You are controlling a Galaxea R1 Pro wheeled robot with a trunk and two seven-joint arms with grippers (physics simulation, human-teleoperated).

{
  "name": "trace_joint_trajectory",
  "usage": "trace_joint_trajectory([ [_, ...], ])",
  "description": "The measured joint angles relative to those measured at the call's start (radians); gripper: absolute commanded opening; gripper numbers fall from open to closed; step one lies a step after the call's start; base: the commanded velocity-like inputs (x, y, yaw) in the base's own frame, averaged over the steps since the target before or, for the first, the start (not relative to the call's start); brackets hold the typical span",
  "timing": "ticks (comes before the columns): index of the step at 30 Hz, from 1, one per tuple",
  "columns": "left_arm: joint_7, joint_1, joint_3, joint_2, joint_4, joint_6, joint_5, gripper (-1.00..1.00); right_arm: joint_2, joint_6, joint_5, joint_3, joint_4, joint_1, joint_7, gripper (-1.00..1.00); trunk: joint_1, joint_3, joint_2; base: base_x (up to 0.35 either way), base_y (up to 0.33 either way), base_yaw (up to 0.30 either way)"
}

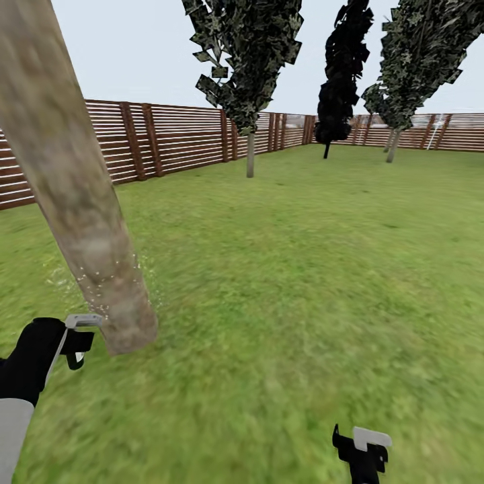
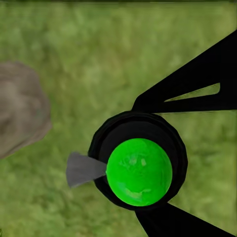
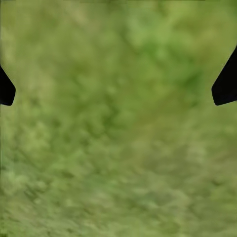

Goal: In the garden, pick up the pesticide atomizer on the floor and spray pesticide onto both trees until each tree trunk is fully covered.

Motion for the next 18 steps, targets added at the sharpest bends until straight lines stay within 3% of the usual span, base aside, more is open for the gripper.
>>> trace_joint_trajectory([
  [6,0.000,0.000,-0.002,0.000,0.000,0.000,-0.001,-1.00,0.000,0.000,0.000,0.000,0.000,0.000,0.000,1.00,0.000,0.000,0.000,0.238,-0.189,0.225],
  [14,0.001,0.001,-0.002,0.000,0.032,-0.005,0.000,-1.00,0.000,0.000,0.000,0.000,0.000,0.000,0.000,1.00,0.000,0.000,0.000,0.096,-0.244,0.014],
  [16,0.000,0.000,0.033,0.003,0.131,-0.032,-0.006,-1.00,0.000,0.000,0.000,0.000,0.000,0.000,0.000,1.00,0.001,0.000,0.000,0.000,-0.274,0.000],
  [18,0.000,0.000,0.061,-0.005,0.161,-0.089,0.007,-1.00,0.000,0.000,0.000,0.000,0.000,0.000,0.000,1.00,0.000,0.000,0.000,0.000,-0.274,0.000],
])
